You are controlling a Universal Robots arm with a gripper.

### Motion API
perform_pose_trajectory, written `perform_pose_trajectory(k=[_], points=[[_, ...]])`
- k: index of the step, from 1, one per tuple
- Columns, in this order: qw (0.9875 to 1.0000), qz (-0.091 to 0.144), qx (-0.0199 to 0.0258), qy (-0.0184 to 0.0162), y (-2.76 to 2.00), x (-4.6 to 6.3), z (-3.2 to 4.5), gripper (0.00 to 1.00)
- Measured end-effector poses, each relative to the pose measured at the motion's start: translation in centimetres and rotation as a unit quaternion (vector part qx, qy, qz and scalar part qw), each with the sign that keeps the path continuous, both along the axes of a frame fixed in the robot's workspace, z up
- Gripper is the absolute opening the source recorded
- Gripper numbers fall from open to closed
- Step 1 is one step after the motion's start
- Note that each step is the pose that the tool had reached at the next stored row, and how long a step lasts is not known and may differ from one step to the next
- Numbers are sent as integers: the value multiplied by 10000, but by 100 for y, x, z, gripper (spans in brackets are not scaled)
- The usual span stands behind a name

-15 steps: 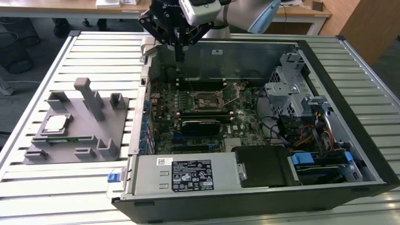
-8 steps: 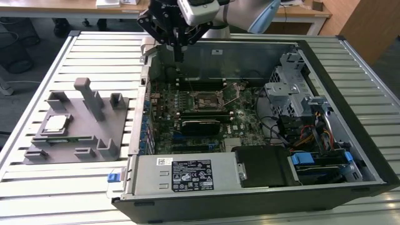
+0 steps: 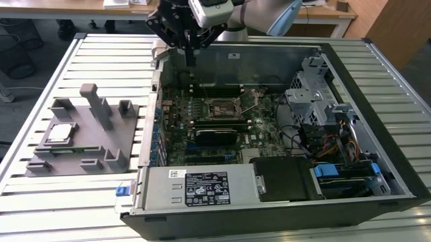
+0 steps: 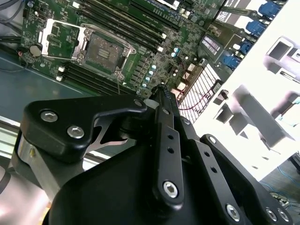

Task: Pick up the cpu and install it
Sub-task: 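Reach for the cpu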

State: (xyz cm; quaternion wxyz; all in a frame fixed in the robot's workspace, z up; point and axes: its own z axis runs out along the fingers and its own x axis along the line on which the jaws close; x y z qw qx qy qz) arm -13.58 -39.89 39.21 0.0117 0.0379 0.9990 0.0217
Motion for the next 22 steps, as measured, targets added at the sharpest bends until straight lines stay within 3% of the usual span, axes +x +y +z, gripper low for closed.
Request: perform_pose_trajectory(k=[22], points=[[10000, 0, 0, 0, 0, -97, -4, 11]])
